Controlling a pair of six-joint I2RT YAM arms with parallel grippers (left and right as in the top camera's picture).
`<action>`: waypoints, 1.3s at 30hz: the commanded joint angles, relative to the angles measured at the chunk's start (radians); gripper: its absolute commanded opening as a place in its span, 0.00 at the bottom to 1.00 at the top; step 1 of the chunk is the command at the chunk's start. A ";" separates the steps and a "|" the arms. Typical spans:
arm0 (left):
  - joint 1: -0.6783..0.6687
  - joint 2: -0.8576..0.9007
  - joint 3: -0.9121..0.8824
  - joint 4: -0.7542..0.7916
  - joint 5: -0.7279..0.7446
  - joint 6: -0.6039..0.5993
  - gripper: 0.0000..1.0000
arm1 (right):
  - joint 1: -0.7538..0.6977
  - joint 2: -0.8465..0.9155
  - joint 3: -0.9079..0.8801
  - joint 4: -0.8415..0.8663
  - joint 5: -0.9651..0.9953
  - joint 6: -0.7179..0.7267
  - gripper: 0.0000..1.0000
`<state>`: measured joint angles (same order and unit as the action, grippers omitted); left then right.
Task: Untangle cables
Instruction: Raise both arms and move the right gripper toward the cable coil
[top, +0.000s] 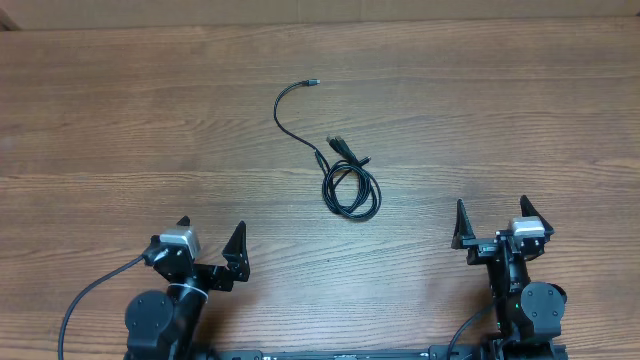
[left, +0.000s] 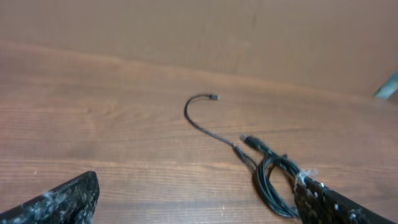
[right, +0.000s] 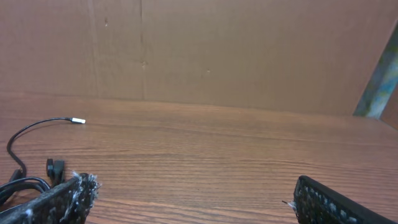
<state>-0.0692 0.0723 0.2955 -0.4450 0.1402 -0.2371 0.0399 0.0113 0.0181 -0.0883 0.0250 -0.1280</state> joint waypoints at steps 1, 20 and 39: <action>0.008 0.080 0.100 -0.051 0.018 -0.011 1.00 | -0.001 -0.006 -0.010 0.006 -0.004 -0.001 1.00; 0.008 0.628 0.627 -0.562 0.152 -0.011 1.00 | -0.001 -0.006 -0.010 0.012 -0.010 0.000 1.00; 0.008 0.686 0.629 -0.566 0.142 -0.015 1.00 | -0.001 0.071 0.167 -0.151 -0.117 0.262 1.00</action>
<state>-0.0692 0.7574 0.9009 -1.0180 0.2626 -0.2375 0.0399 0.0479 0.1143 -0.2127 -0.0826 0.1089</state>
